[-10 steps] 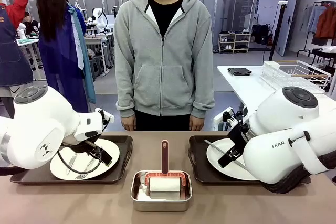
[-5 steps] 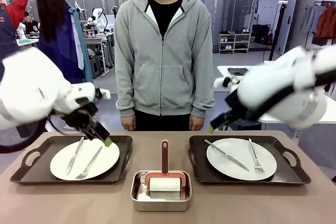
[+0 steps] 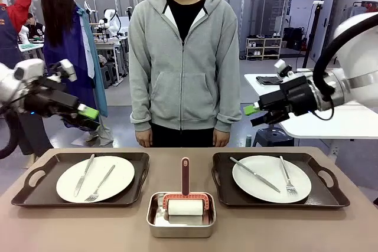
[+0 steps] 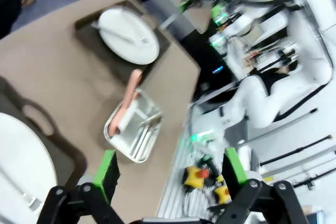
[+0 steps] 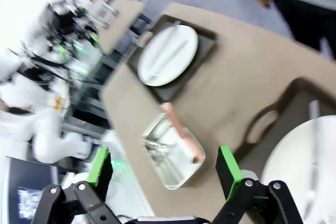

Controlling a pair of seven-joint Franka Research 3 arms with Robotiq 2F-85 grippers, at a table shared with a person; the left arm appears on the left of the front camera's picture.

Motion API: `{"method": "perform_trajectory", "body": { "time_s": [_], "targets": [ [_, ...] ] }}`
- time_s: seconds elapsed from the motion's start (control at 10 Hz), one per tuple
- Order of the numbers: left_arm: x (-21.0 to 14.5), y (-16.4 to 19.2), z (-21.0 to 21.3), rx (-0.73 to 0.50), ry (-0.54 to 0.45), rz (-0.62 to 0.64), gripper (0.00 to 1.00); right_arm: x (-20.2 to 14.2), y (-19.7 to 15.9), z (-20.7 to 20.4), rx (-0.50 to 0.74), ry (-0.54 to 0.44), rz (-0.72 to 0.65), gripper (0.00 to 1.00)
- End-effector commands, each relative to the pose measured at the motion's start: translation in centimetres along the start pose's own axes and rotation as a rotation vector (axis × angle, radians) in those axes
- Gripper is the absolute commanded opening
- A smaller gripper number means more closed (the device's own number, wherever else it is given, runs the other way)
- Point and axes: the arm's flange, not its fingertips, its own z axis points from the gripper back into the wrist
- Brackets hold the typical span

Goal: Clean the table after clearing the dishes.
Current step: When the left (or right) Handle tray is removed, use the left hand (or right hand) to clean the left (or right) side of the table with the Lint Roller.

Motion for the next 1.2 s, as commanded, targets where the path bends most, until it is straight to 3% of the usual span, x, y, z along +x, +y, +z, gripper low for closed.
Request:
{"method": "perform_trajectory", "body": {
  "time_s": [0.0, 0.1, 0.2, 0.3, 0.7, 0.8, 0.9, 1.1],
  "targets": [
    [-3.1, 4.6, 2.6, -0.115, -0.094, 0.162, 1.00, -1.4, -3.4, 0.5, 0.063, -0.027, -0.144, 1.00],
    [-4.4, 5.4, 3.6, -0.128, -0.132, 0.186, 1.00, -2.1, -4.3, 1.5, 0.060, -0.069, -0.189, 1.00],
    [-4.8, 6.5, 3.6, -0.064, -0.123, 0.216, 1.00, -2.3, -4.9, 1.6, 0.028, -0.073, -0.185, 1.00],
    [-4.2, 4.2, 3.7, -0.123, -0.115, 0.138, 1.00, -2.1, -4.1, 1.5, 0.084, -0.042, -0.142, 1.00],
    [-4.7, 5.1, 3.5, -0.107, -0.100, 0.162, 1.00, -2.1, -4.1, 1.5, 0.084, -0.042, -0.142, 1.00],
    [-5.9, 5.9, 5.9, -0.148, -0.026, 0.180, 1.00, -2.1, -4.4, 1.4, 0.071, -0.033, -0.147, 1.00],
    [-7.8, 7.0, 9.5, -0.171, -0.018, 0.205, 1.00, -3.6, -6.7, 5.3, 0.023, -0.118, -0.205, 1.00],
    [-12.4, 8.7, 16.8, -0.269, -0.136, 0.255, 1.00, -8.2, -8.8, 12.0, -0.038, -0.270, -0.288, 1.00]
  ]
}}
